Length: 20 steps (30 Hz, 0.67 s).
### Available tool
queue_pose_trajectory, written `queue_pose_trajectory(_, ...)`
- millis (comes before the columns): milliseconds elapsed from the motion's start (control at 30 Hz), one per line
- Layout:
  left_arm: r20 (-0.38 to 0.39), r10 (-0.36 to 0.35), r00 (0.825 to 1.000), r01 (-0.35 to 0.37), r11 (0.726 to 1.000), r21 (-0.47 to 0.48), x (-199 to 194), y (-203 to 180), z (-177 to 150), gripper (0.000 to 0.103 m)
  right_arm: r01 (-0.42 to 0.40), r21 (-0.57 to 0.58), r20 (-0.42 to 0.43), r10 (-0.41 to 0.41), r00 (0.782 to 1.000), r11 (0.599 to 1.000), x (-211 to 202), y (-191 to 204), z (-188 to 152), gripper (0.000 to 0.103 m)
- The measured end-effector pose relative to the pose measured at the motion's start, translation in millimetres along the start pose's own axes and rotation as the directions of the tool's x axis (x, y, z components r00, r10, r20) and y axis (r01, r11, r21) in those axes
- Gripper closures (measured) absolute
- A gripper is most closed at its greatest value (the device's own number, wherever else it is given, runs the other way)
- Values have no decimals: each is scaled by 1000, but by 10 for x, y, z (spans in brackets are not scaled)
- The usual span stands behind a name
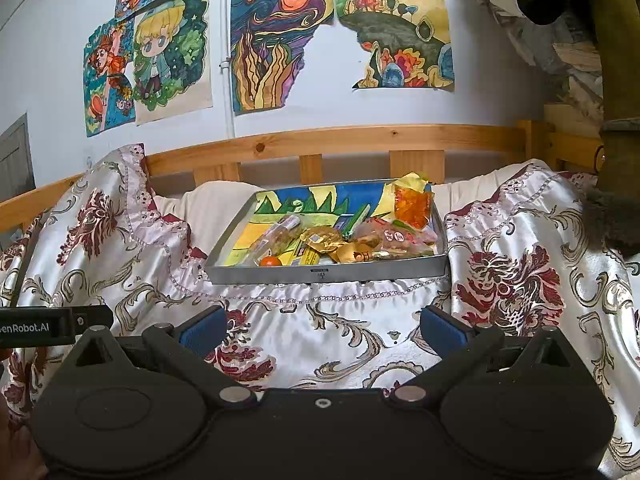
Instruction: Organize snacks
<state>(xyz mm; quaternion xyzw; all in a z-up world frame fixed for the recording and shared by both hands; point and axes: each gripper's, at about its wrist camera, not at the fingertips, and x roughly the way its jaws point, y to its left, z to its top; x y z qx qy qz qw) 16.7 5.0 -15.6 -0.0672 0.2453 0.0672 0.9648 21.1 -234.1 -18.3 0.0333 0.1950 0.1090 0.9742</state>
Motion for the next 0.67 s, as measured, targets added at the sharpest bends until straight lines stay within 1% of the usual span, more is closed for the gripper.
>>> queue_pose_trajectory(667, -4, -1, 1000, 1, 1000, 1, 2, -11, -6, 0, -1, -2, -4, 1, 1000, 1000, 6, 6, -9, 1)
